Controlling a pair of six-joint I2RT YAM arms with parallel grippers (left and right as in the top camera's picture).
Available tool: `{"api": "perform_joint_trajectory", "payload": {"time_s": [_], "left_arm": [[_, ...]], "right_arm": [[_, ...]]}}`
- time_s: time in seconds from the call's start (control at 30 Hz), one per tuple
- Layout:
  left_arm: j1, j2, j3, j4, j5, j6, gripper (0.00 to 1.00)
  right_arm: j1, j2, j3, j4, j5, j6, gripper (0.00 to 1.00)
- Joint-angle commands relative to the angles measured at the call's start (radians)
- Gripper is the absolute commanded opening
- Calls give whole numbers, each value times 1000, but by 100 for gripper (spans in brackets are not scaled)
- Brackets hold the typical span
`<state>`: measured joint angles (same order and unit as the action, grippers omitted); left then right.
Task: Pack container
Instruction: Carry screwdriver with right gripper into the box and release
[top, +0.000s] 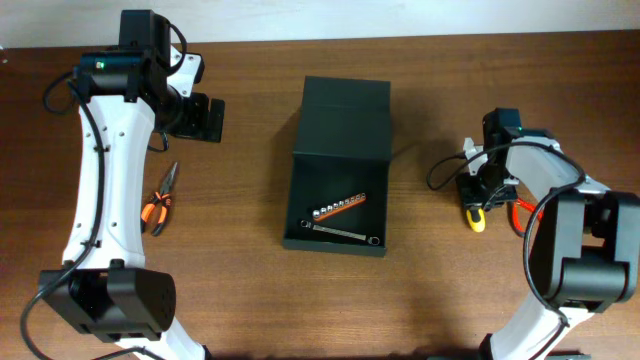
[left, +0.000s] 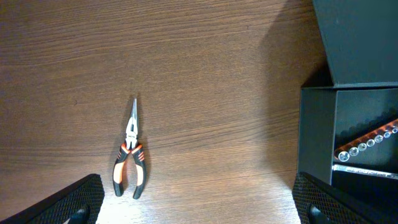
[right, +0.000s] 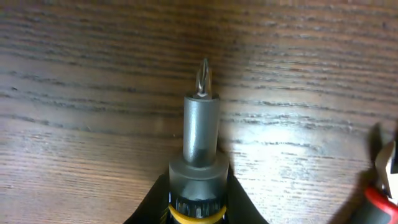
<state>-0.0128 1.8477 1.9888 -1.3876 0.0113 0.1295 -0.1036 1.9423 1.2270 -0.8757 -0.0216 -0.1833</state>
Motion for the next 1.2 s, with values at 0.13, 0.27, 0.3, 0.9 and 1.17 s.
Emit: {"api": "perform_joint_trajectory", "payload": {"time_s": [0.13,0.27,0.3,0.9,1.17], "left_arm": [[0,-16,3,3,11,-12,99],[0,-16,3,3,11,-12,99],[3,-16,3,3,11,-13,99],[193,-119,3,-1,49,-2,99],[192,-130,3,-6,49,-2,99]], "right_arm": [[13,48,155,-80,-58,5,4],[14,48,299,-192,-74,-1,4],[15,48,343,-231,-100,-20,4],[448,15,961,-679,-184,-302,4],[682,26,871,-678,-185,-536,4]]}}
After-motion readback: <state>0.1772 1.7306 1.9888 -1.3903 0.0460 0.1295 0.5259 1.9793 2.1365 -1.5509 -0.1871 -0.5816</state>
